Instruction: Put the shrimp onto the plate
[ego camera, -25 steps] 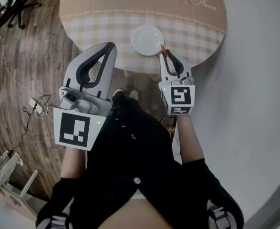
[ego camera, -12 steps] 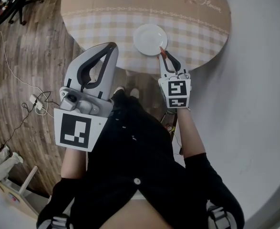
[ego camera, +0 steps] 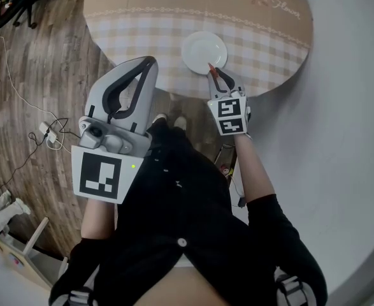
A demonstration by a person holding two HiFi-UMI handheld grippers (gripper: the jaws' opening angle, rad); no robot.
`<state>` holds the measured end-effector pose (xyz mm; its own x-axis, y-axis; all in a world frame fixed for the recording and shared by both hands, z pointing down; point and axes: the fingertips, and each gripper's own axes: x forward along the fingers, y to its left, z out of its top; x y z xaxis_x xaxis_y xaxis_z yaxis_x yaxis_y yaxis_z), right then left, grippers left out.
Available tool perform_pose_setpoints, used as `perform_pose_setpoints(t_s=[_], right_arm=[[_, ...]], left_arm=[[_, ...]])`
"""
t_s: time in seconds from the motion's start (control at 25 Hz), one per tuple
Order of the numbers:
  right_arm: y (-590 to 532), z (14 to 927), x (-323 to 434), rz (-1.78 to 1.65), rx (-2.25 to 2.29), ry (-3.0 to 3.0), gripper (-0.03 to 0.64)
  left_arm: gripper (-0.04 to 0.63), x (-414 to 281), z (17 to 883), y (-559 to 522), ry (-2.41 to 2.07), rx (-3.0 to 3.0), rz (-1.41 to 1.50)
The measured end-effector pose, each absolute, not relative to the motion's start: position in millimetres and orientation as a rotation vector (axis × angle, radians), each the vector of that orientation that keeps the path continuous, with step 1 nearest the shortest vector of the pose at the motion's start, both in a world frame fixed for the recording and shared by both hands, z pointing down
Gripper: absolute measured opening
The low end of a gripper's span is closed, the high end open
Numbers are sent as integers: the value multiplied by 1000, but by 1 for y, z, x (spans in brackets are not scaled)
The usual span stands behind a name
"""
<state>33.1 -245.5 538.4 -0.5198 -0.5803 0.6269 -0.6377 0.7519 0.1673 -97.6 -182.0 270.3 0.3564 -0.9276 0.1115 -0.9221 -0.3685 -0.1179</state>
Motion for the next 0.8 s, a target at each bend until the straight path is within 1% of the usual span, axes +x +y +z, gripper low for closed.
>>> perform_pose_setpoints(t_s=[0.6,0.8], right_arm=[[-276,582,15,212,862,-2188,49],[-291,591,10,168,831,-2155,49]], left_arm=[[3,-103,273,-179,1759,-2551,-257],[3,-107,274,-178,1773,-2544,-267]])
